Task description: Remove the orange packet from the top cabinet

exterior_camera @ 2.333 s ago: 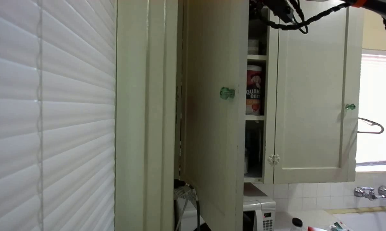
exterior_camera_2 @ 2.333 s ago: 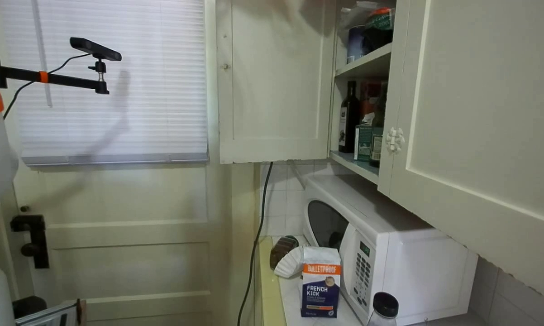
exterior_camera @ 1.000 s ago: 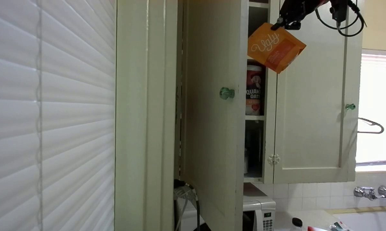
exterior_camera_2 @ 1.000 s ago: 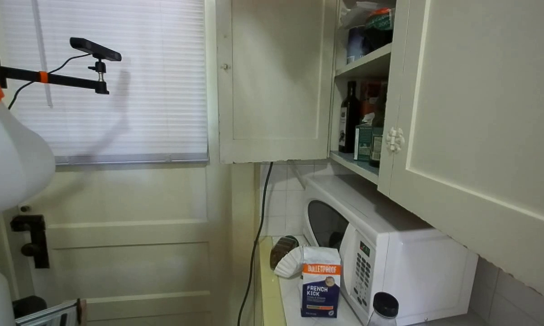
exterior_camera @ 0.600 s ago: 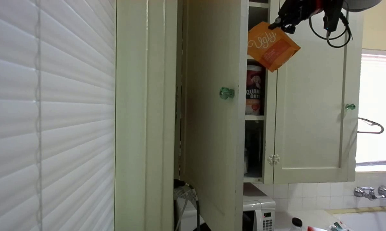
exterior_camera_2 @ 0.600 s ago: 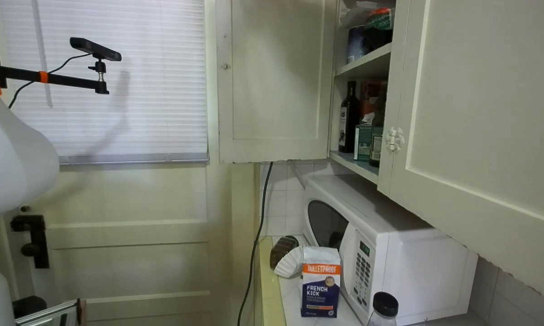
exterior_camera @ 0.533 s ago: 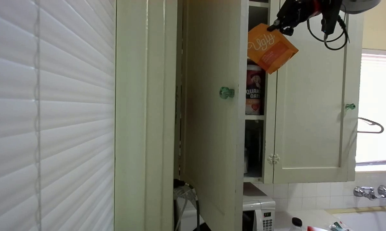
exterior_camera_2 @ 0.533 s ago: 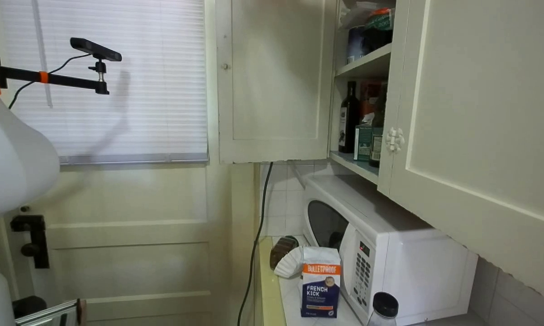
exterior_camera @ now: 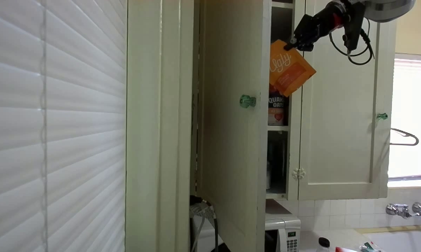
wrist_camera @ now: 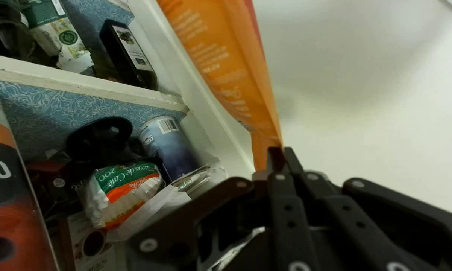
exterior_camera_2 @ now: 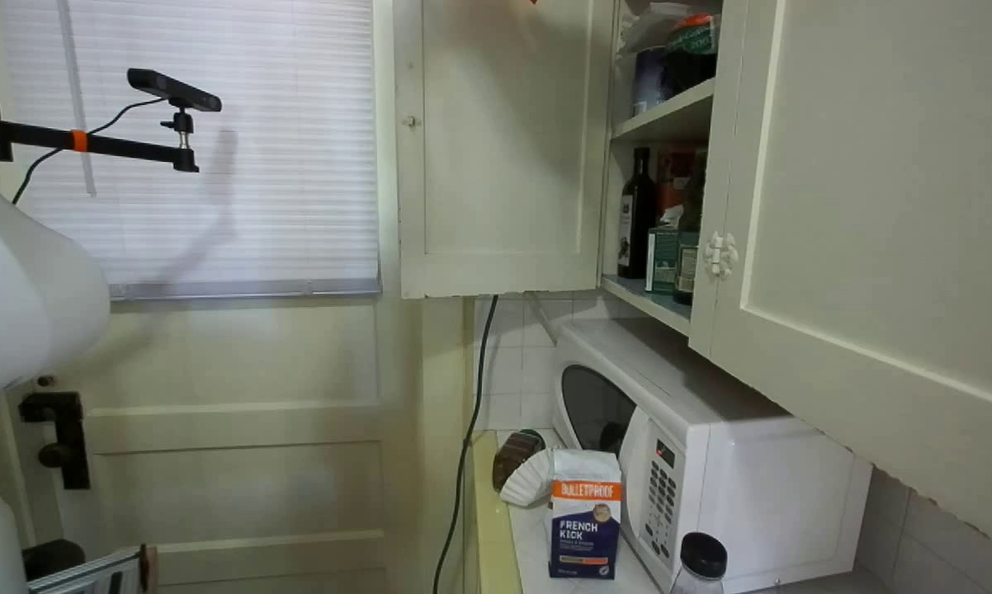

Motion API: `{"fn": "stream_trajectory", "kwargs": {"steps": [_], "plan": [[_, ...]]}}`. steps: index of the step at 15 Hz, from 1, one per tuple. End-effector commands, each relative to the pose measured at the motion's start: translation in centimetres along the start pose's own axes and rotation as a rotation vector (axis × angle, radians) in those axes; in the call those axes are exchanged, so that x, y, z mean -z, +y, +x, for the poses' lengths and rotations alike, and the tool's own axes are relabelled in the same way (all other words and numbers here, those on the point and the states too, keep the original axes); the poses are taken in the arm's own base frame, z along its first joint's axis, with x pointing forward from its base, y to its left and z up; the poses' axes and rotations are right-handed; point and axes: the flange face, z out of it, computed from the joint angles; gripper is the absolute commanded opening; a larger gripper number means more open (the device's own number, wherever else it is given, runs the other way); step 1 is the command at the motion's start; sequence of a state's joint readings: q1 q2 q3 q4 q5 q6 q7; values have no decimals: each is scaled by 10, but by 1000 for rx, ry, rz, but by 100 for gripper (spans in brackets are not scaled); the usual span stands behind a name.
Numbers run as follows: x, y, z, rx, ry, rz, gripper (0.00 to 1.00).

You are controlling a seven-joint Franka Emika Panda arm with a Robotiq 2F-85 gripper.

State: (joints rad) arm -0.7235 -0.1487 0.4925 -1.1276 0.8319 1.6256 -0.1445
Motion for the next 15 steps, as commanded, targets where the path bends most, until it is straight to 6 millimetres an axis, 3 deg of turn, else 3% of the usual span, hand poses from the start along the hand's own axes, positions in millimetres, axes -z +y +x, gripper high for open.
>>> {"fn": "stream_trajectory", "kwargs": {"steps": [1, 7, 15], "plan": [[0, -1, -2, -2, 0, -7, 1], [-4, 7, -14, -38, -16, 4, 0], [-31, 35, -90, -130, -89, 155, 0]]}}
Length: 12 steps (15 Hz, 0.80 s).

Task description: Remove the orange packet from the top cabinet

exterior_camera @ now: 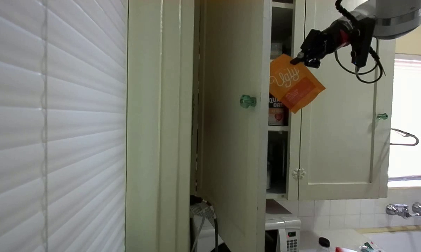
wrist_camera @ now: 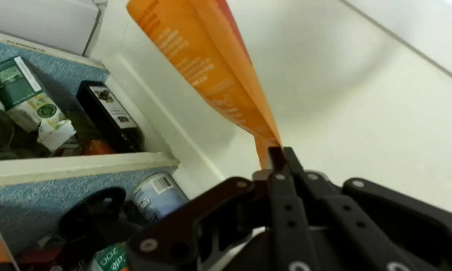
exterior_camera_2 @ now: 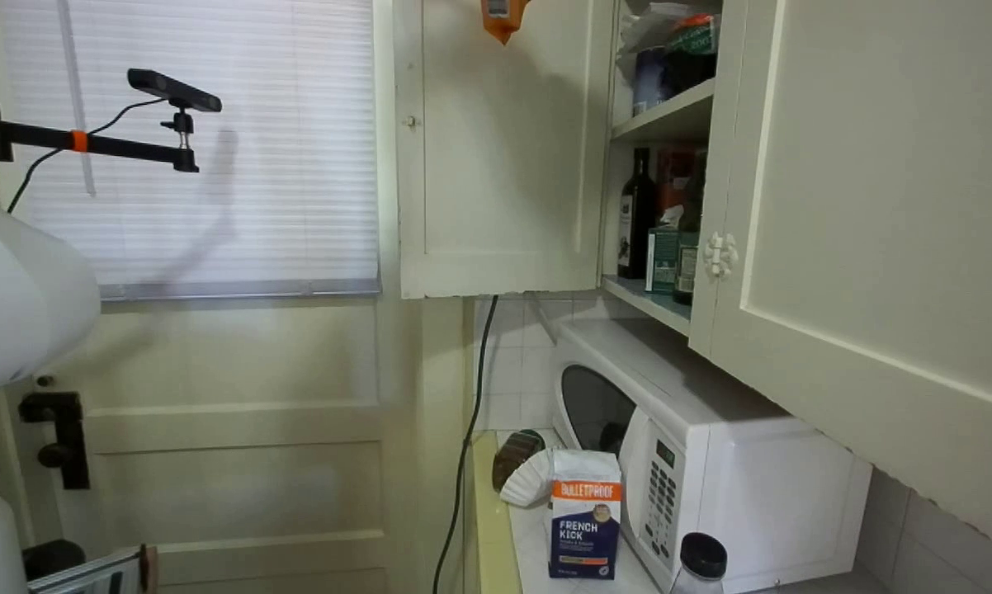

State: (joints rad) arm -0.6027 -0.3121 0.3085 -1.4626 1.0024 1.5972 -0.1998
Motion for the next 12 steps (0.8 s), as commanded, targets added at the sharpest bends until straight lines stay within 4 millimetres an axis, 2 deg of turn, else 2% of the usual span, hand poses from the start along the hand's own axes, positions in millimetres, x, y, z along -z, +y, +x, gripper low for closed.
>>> {"fn": "stream_trajectory", "kwargs": {"steps": [1, 5, 9, 11, 12], "plan": [[-15, 16, -50, -2, -38, 23, 0], [-49, 40, -92, 42, -75, -85, 0], [-86, 66, -129, 55, -7, -258, 0], [-100, 81, -141, -18, 38, -320, 0], [-96, 75, -116, 23, -2, -267, 1]]}}
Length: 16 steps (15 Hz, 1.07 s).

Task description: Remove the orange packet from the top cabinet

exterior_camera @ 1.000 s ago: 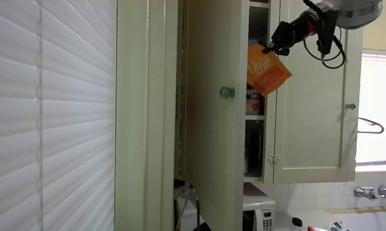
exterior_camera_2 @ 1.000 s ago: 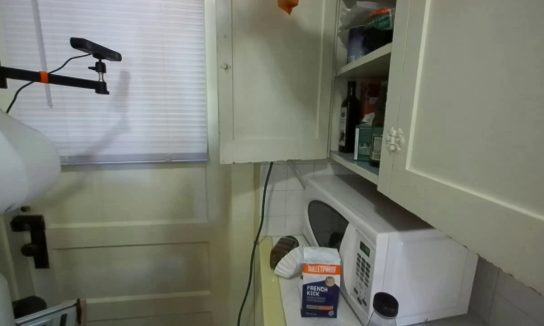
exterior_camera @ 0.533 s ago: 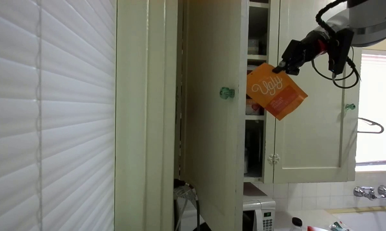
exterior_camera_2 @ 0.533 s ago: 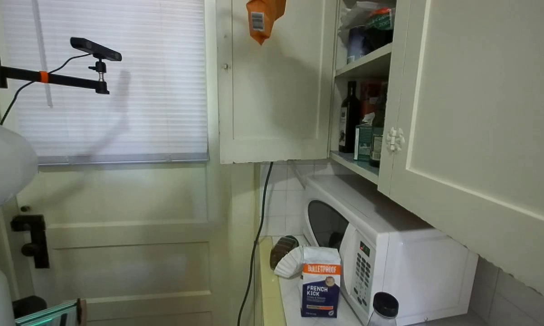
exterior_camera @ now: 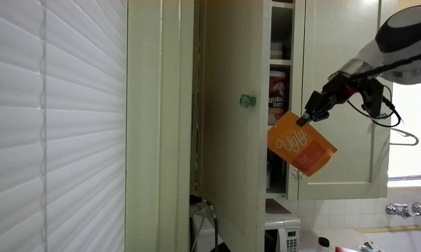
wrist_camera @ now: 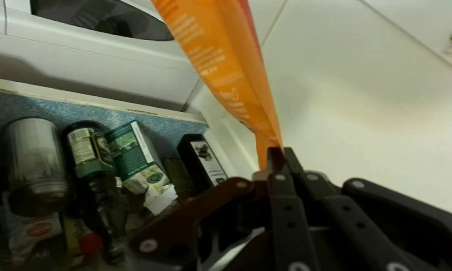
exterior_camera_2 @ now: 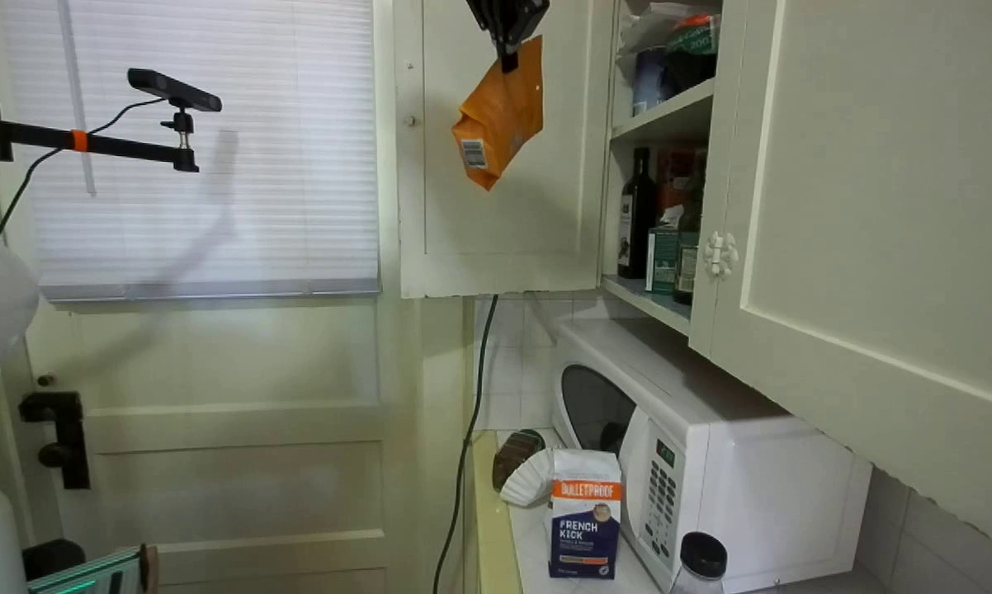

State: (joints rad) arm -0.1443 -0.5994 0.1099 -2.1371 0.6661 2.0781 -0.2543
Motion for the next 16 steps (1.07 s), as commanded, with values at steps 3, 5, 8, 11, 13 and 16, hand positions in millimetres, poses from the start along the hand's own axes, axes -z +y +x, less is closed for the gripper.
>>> {"fn": "stream_trajectory", "kwargs": {"steps": [3, 5, 8, 11, 13, 16], "plan": [[-13, 7, -15, -32, 8, -34, 1], [-10, 6, -17, -33, 13, -35, 1], [-27, 23, -19, -59, 50, -51, 0], [-66, 59, -35, -113, 105, -63, 0], [-97, 78, -52, -153, 113, -59, 0], [-139, 99, -75, -185, 129, -57, 0]]}}
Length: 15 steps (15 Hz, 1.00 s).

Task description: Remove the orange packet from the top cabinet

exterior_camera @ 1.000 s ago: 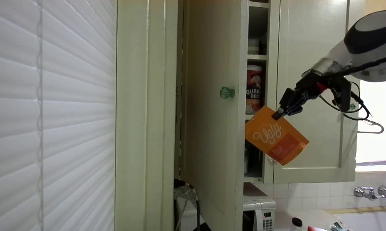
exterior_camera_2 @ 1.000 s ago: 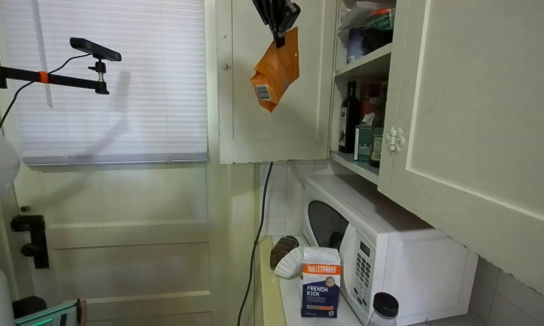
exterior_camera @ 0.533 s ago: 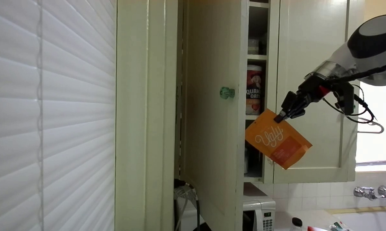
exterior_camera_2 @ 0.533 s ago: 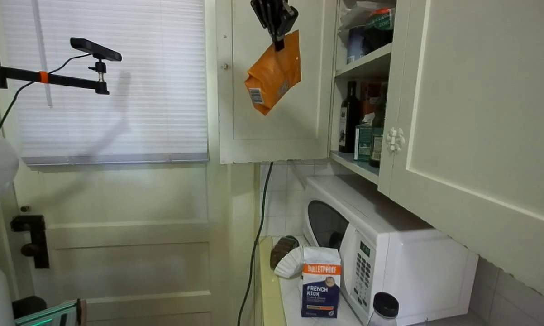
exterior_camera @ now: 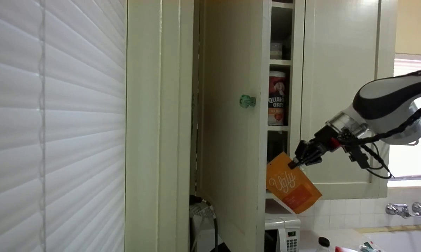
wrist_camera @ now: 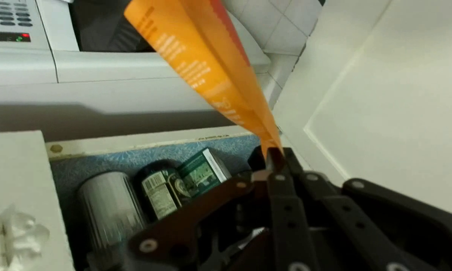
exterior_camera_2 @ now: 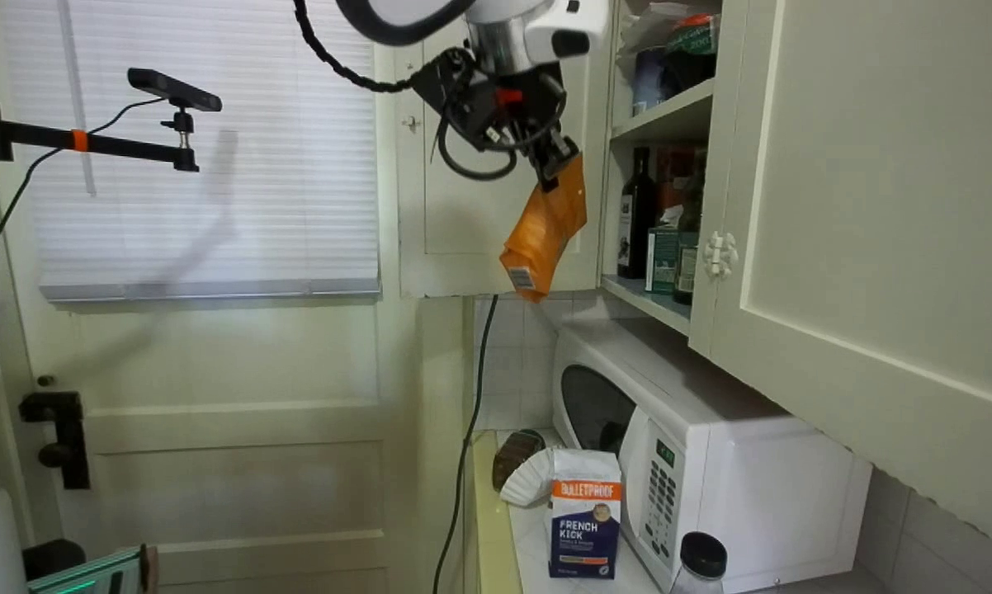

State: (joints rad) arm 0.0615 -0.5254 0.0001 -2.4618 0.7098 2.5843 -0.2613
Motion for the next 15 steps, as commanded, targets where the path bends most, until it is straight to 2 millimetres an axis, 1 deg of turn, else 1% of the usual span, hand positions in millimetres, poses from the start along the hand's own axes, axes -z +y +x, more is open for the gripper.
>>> {"fn": "stream_trajectory", "kwargs": {"steps": [1, 3, 6, 10, 11, 12, 15], "plan": [[-40, 19, -28, -38, 24, 24, 0], [-60, 25, -39, -35, 45, 25, 0], [-80, 29, -45, -5, 120, -24, 0], [-94, 25, -55, 57, 162, -37, 0], [-96, 26, -58, 33, 149, -19, 0], [-93, 26, -59, 37, 138, -29, 1], [-97, 26, -60, 36, 136, -23, 1]]}}
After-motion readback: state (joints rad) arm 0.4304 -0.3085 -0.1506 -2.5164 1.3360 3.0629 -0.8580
